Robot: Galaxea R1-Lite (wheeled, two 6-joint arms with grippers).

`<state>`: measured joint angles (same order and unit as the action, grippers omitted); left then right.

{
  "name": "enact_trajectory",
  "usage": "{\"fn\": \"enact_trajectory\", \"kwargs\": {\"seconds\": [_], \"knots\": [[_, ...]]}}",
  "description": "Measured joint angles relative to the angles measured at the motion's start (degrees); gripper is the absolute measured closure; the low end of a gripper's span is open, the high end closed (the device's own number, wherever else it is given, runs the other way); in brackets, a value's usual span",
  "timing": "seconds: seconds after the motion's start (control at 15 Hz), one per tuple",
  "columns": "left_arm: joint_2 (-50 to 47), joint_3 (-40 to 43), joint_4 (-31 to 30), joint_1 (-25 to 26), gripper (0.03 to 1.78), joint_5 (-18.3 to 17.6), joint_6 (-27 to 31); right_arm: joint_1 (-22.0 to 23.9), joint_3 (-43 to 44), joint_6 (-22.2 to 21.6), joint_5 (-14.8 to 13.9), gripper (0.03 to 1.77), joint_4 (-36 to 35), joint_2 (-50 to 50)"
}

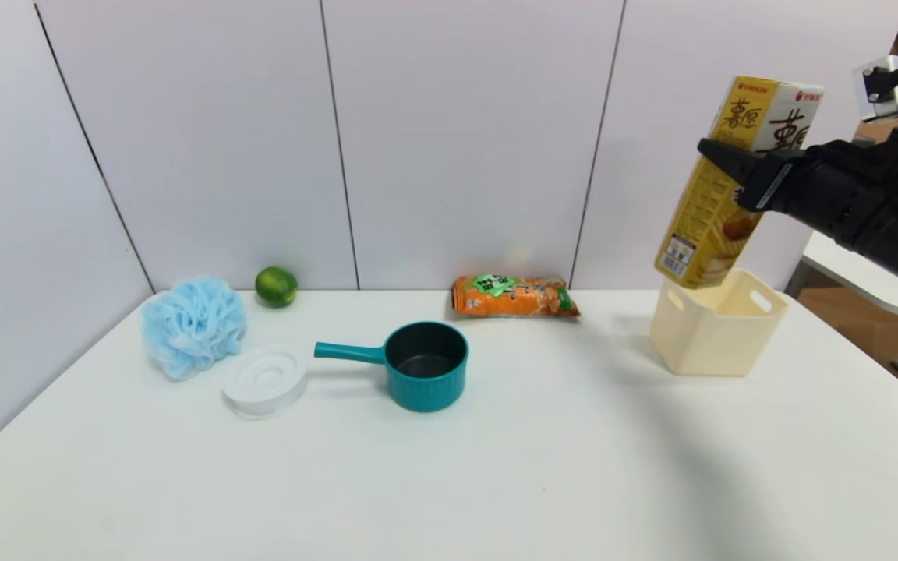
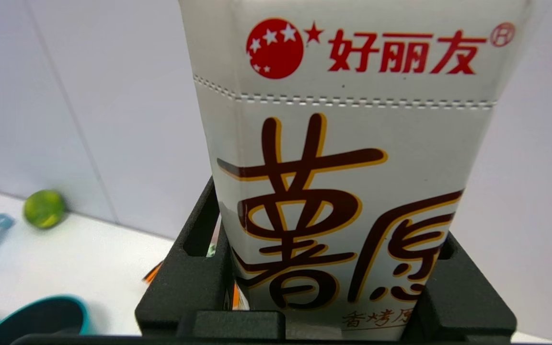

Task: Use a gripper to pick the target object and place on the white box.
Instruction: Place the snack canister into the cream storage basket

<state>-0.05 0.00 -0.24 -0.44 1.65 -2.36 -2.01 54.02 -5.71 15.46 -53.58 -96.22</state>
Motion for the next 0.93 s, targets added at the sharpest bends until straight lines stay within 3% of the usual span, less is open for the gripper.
{"fn": "enact_trajectory", "kwargs": {"seconds": [0.4, 0.93], "knots": [[0.00, 0.00, 0.00, 0.00, 0.12, 0.00, 0.05, 5.86, 7.36, 0.12, 0.02, 0.95, 2.18, -7.53], [0.00, 0.00, 0.02, 0.00, 0.12, -0.02, 0.02, 8.64, 11.52, 0.72, 0.06, 0.95, 1.87, -15.30]]}}
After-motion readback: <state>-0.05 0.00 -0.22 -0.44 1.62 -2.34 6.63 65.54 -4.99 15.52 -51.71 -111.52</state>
